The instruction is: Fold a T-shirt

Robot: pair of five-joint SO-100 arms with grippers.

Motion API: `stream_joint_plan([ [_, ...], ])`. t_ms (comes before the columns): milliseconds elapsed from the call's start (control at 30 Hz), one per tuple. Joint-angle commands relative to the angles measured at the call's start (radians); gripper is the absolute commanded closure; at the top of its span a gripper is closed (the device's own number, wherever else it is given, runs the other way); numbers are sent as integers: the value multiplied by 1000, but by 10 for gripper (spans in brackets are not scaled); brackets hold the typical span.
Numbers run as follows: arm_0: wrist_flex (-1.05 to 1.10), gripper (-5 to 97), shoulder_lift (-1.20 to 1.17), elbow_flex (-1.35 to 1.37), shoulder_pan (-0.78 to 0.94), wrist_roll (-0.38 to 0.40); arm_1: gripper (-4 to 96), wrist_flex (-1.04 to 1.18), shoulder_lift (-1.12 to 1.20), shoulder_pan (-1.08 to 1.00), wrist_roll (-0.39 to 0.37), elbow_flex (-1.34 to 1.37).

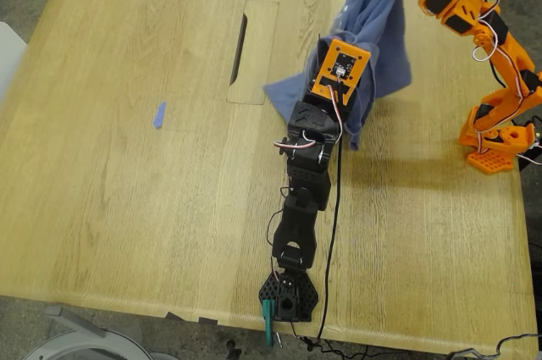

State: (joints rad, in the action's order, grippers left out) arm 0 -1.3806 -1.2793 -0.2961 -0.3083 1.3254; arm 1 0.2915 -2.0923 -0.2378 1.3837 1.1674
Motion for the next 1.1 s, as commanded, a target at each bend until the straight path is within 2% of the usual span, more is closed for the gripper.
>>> stream_joint_plan([
  [0,115,918,-129,-37,-37,-9,908,-38,-58,-12,8,-60],
  [300,272,918,-107,-37,-107,-14,908,-98,-84,-34,8,-60],
  [800,360,918,-117,-38,-147,-20,907,-95,-126,-87,11,-61],
  [1067,417,918,-109,-38,-282,-25,904,-109,-167,-80,12,-78],
])
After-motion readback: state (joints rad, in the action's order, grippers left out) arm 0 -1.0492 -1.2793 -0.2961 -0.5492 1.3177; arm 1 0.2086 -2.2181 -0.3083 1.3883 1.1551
